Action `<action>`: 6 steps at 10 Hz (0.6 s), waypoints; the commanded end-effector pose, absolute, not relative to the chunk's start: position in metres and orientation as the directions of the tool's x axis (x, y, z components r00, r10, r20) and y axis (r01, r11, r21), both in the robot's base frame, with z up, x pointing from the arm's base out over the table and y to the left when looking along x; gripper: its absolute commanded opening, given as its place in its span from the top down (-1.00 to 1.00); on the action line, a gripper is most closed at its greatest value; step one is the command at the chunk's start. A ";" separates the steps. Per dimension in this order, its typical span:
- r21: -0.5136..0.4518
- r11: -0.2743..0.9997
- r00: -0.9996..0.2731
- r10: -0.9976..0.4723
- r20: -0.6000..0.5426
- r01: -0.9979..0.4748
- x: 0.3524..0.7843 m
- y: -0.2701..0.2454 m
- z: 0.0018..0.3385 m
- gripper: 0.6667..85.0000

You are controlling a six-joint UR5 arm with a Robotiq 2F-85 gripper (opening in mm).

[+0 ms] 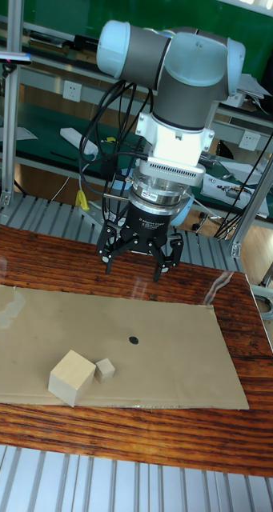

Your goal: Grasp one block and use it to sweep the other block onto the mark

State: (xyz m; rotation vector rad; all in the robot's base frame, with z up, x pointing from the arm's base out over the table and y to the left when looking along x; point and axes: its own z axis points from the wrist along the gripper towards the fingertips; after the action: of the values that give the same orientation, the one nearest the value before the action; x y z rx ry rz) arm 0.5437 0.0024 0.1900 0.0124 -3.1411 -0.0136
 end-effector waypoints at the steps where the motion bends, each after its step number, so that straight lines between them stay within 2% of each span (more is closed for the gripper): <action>1: -0.045 0.998 -0.963 0.052 0.265 0.041 0.474 -0.006 0.199 0.99; 3: -0.009 0.997 -0.968 0.071 0.241 0.071 0.479 0.008 0.197 0.99; 5: 0.041 0.993 -0.947 0.095 0.306 0.113 0.463 0.028 0.203 0.99; 6: 0.059 0.990 -0.951 0.108 0.290 0.131 0.468 0.035 0.201 0.99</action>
State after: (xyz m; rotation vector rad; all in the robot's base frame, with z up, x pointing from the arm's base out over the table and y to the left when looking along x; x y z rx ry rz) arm 0.4831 0.0165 0.1955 -0.1117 -2.9079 -0.0434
